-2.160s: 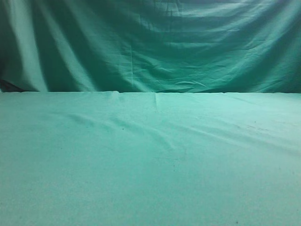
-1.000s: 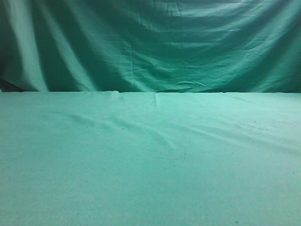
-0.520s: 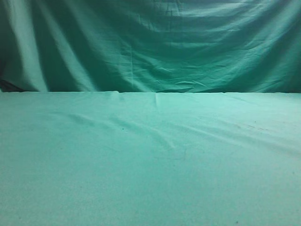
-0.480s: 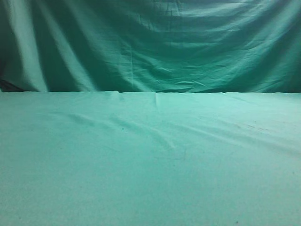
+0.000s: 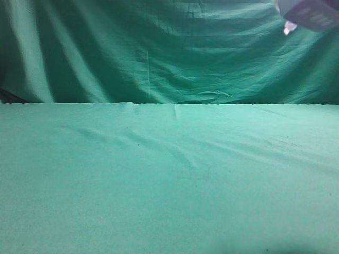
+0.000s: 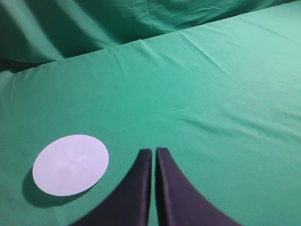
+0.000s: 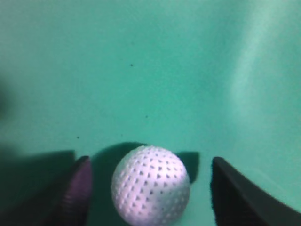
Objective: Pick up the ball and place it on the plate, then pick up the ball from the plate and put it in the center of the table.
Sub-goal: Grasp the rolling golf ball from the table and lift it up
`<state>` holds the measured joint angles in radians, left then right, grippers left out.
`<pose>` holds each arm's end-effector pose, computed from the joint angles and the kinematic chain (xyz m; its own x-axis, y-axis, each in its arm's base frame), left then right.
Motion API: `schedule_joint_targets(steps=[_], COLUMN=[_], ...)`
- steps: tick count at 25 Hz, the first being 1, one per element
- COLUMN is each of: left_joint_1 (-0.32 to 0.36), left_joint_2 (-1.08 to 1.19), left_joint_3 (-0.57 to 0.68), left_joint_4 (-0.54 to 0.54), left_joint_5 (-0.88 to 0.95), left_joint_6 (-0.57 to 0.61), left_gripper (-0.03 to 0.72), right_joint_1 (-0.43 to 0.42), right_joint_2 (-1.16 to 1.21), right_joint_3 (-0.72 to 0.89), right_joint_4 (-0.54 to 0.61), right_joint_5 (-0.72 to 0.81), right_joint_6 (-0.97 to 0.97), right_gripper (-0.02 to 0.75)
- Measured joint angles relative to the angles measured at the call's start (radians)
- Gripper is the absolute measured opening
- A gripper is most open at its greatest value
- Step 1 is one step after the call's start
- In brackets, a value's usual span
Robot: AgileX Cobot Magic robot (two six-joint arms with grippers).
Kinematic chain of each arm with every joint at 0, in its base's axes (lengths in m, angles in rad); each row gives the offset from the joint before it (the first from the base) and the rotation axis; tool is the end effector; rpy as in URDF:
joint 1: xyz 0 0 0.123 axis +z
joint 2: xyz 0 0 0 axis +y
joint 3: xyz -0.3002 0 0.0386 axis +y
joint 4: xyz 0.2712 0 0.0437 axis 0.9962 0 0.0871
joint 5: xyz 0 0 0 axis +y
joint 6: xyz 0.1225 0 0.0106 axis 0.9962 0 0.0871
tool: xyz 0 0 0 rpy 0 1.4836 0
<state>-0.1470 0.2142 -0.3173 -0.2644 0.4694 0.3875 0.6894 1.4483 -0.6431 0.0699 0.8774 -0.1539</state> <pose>0.0947 -0.0287 0.2638 -0.2174 0.1828 -0.9588 0.2942 0.9489 0.1142 0.1641 0.1438 0.1377 -0.6977 -0.7162 0.0174 -0.7145 0.6974 0.0559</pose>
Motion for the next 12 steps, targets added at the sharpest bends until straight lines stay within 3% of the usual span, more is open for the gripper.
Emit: schedule_joint_targets(steps=[1,5,12], left_joint_1=[0.0,0.0,0.0], left_joint_2=[0.0,0.0,0.0], left_joint_3=[0.0,0.0,0.0], left_joint_4=[0.002,0.002,0.002], left_joint_5=[0.0,0.0,0.0], left_joint_6=[0.0,0.0,0.0], left_gripper=[0.0,0.0,0.0], right_joint_1=[0.0,0.0,0.0], right_joint_2=[0.004,0.015,0.017], right_joint_3=[-0.002,-0.004,-0.026], right_joint_4=[0.0,0.0,-0.01], right_joint_5=[0.0,0.0,0.033], right_joint_6=[0.0,0.002,0.012], right_gripper=[0.512,0.33,0.331])
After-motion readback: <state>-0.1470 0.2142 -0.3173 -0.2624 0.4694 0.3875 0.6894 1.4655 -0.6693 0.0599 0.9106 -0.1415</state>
